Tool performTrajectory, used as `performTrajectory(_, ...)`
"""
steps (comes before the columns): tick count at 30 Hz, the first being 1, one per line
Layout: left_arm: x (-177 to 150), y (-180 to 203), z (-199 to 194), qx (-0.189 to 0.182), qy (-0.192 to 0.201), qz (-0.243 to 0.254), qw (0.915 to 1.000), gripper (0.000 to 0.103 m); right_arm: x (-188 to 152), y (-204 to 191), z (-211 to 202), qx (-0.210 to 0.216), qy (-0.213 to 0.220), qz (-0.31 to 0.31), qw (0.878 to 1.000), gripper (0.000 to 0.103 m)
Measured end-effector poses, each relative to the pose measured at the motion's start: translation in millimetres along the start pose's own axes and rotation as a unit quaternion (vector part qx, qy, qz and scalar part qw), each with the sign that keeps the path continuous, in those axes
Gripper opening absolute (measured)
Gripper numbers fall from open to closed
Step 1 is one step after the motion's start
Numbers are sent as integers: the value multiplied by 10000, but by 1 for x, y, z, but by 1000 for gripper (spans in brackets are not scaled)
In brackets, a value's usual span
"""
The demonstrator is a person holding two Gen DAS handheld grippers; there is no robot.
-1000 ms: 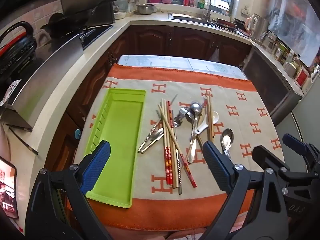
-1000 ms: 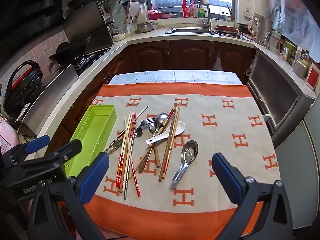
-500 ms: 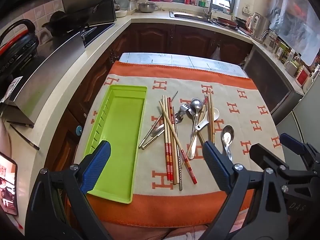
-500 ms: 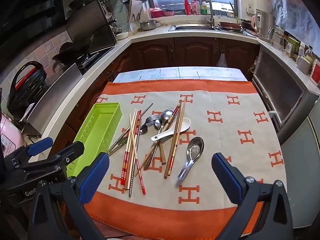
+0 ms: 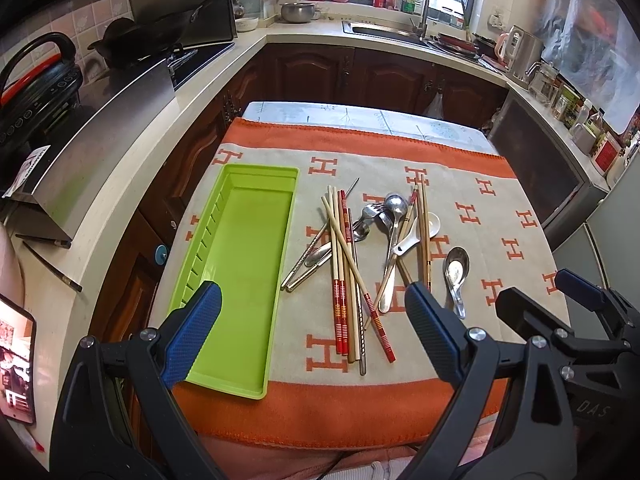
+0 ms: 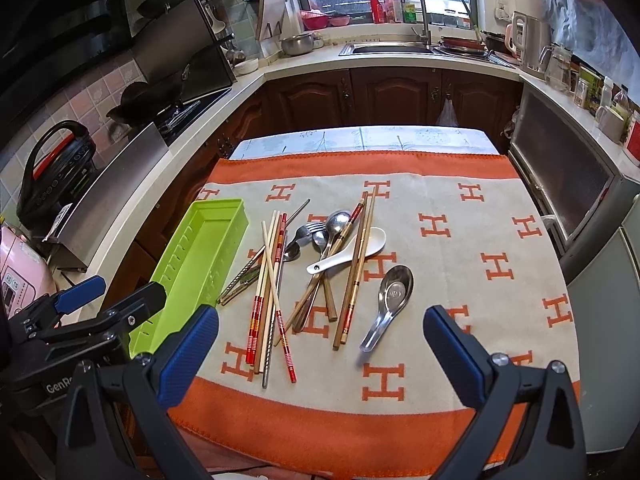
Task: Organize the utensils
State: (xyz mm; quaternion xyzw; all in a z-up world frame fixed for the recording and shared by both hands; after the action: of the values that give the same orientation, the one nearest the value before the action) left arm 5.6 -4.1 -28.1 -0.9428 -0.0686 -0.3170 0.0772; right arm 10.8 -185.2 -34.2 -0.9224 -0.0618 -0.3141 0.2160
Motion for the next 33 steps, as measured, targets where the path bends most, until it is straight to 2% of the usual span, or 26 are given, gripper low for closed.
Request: performTrajectory(33, -5, -1, 4, -20, -106, -59, 9999, 92, -3, -1, 8, 89, -154, 72, 9998, 103)
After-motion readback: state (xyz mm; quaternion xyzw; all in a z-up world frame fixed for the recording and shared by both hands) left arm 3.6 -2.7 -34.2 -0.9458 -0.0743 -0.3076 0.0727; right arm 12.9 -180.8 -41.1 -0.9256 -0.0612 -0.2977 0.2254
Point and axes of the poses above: each gripper's, at about its wrist camera, not at the fingertips, and z roughly the way its jaws point, y to its right, x to its top, the point moved 3 cm from there along z, roughly the way its jaws point, and after that the axes turned 11 degrees about x, right-handed, at the moved point
